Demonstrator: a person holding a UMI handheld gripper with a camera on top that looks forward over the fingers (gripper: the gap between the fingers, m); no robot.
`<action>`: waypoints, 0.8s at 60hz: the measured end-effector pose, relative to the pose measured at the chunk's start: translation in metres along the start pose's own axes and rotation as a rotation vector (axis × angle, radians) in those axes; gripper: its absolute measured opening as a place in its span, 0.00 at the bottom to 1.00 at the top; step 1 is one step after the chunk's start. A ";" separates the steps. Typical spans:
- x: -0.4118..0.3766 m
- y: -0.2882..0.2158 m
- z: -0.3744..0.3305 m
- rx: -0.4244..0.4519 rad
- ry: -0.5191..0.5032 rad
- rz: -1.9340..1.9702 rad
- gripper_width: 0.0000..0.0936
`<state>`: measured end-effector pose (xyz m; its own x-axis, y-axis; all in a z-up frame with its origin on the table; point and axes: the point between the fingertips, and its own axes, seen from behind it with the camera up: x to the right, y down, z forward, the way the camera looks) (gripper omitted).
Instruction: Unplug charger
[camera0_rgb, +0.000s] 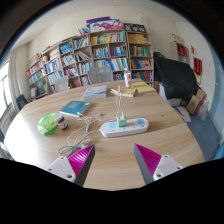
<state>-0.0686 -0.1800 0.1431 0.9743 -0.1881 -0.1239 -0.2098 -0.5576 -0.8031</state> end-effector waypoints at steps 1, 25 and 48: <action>0.001 0.000 0.000 0.001 0.004 0.001 0.88; 0.020 -0.008 0.084 0.014 -0.044 -0.008 0.88; 0.029 -0.050 0.201 0.068 -0.071 -0.131 0.86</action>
<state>-0.0137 0.0050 0.0622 0.9968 -0.0583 -0.0548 -0.0771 -0.5172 -0.8524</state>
